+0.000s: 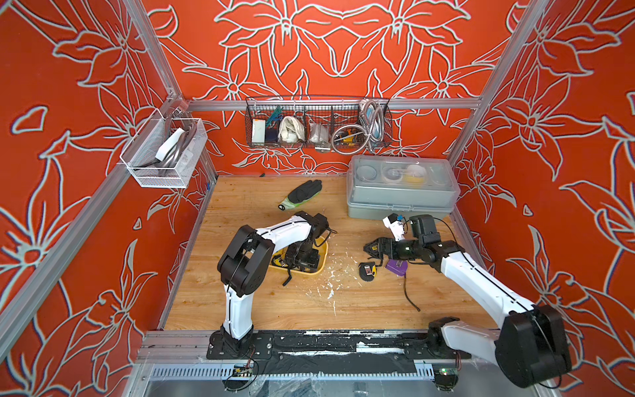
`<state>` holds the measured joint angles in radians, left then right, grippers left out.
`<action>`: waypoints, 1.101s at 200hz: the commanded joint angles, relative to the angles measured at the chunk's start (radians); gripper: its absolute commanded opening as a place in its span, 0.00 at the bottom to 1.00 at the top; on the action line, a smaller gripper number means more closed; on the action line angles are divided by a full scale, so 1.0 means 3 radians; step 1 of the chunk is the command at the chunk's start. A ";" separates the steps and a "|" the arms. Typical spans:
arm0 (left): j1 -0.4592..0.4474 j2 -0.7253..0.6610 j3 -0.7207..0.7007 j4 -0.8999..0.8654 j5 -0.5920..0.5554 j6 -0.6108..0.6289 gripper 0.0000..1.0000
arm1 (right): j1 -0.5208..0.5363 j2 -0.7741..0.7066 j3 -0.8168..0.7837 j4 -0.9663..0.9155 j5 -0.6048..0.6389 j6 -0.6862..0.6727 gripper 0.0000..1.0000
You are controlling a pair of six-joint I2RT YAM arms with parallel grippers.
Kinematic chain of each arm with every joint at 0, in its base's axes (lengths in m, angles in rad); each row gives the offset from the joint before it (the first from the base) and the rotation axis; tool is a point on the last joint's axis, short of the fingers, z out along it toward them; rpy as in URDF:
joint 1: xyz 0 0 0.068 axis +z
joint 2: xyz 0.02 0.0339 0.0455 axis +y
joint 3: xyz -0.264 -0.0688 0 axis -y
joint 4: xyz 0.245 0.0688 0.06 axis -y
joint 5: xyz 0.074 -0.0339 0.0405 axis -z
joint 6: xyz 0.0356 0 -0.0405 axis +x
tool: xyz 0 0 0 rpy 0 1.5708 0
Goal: Take the tape measure out of the storage box
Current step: Pick up the tape measure from the storage box.
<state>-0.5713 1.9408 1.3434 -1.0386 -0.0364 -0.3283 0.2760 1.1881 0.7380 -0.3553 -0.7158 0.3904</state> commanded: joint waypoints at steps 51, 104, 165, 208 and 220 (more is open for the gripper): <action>-0.0023 -0.0348 0.0094 0.0041 0.0011 0.0339 0.51 | 0.0031 0.0423 -0.0169 0.0796 -0.0833 0.0356 1.00; -0.0057 -0.0930 0.0036 0.0101 0.0268 0.0614 0.47 | 0.0201 0.0935 0.0220 0.1243 -0.1247 0.0686 0.95; -0.0161 -0.1446 -0.0072 0.0233 0.0647 0.0815 0.48 | 0.0760 0.1428 0.0780 0.1374 -0.1494 0.0996 0.78; -0.0172 -0.1522 -0.0106 0.0305 0.0652 0.0828 0.48 | 0.0942 0.1536 0.0881 0.1494 -0.1536 0.1141 0.72; -0.0177 -0.1514 -0.0093 0.0302 0.0656 0.0833 0.48 | 0.0991 0.1564 0.0893 0.1573 -0.1555 0.1200 0.71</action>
<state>-0.6201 1.5051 1.3087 -0.9688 0.1394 -0.0994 0.5518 1.6356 0.9745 0.0639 -1.1439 0.7059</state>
